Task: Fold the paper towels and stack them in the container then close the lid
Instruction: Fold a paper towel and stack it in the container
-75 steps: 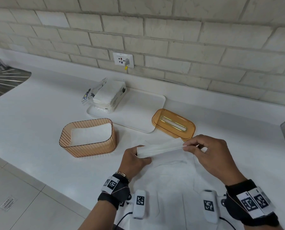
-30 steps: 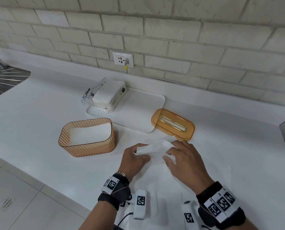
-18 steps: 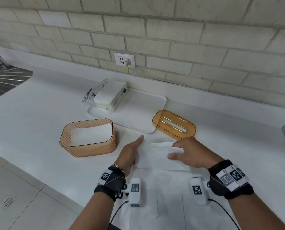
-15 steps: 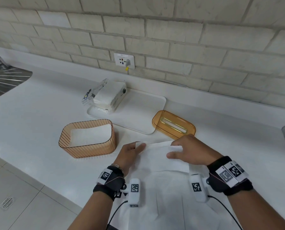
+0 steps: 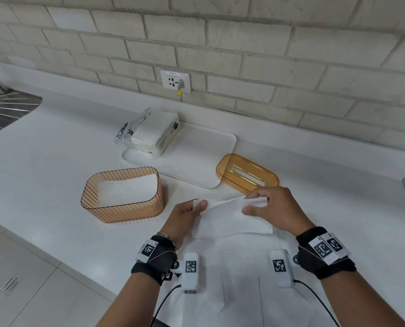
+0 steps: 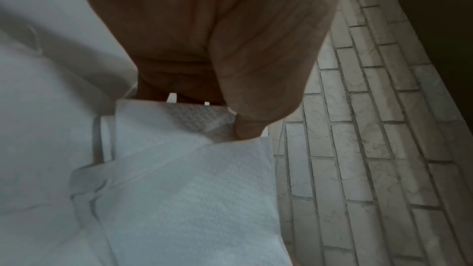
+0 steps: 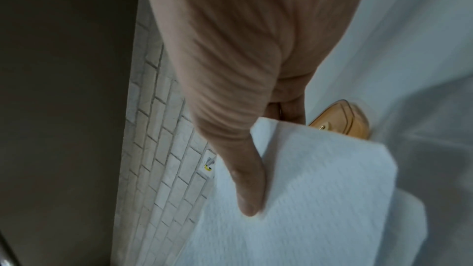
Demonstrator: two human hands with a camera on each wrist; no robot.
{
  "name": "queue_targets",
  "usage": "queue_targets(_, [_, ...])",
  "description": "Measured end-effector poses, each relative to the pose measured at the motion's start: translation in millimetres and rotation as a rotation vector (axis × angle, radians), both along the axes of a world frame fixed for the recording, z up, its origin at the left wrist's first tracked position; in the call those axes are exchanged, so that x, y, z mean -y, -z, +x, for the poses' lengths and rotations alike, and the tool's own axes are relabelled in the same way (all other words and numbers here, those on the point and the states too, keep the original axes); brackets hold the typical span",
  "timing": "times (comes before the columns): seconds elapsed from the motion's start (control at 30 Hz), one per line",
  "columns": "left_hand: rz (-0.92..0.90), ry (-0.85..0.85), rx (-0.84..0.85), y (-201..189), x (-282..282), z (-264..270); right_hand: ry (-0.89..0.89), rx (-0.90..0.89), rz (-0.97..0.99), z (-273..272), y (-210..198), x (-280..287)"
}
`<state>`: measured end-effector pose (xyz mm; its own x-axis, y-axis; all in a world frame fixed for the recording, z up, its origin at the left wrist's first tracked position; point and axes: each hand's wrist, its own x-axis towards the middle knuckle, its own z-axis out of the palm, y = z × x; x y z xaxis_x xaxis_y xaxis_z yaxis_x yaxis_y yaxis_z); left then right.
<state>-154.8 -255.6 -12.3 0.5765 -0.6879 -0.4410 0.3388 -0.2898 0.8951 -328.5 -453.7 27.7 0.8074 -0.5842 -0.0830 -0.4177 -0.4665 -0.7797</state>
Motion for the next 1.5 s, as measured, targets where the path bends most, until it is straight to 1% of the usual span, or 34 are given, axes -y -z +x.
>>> queue_targets(0.1, [-0.027,-0.046,-0.069,2,0,1,0.017,0.026,0.045,-2,0,-1])
queue_targets(0.17, [-0.045,-0.066,-0.116,1,0,1,-0.004,0.037,0.085,-3,3,0])
queue_targets(0.33, [-0.057,-0.121,-0.218,3,-1,2,-0.046,0.128,0.269,-5,15,-4])
queue_targets(0.47, [-0.094,-0.202,-0.324,4,-3,0,0.003,0.180,0.375,1,22,-12])
queue_targets(0.53, [-0.147,-0.140,-0.352,2,-3,-2,0.041,0.198,0.374,5,30,-14])
queue_targets(0.6, [-0.193,-0.052,-0.322,3,-6,-3,0.059,0.195,0.365,10,35,-17])
queue_targets(0.67, [-0.228,-0.025,-0.221,8,-9,-5,0.081,0.190,0.395,15,38,-19])
queue_targets(0.77, [-0.171,-0.028,0.008,11,-10,-8,0.104,0.203,0.425,20,42,-23])
queue_targets(0.9, [-0.118,-0.068,0.157,10,-5,-12,0.102,0.238,0.398,21,44,-21])
queue_targets(0.97, [-0.154,-0.051,0.178,10,-6,-12,0.101,0.241,0.370,16,40,-17])
queue_targets(1.03, [-0.192,0.035,0.194,8,-8,-11,0.047,0.195,0.348,11,39,-11])
queue_targets(1.1, [-0.220,0.120,0.233,5,-10,-9,-0.026,0.137,0.385,5,36,-6])
queue_targets(1.2, [-0.237,0.172,0.267,-1,-10,-9,-0.081,0.077,0.410,-1,28,-5])
queue_targets(1.3, [-0.214,0.215,0.286,-6,-8,-9,-0.091,0.111,0.461,-6,24,-7])
queue_targets(1.37, [-0.198,0.218,0.265,-9,-6,-10,-0.087,0.129,0.481,-10,28,-9])
queue_targets(1.5, [-0.169,0.162,0.241,-11,-4,-17,-0.040,0.195,0.496,-16,37,-18])
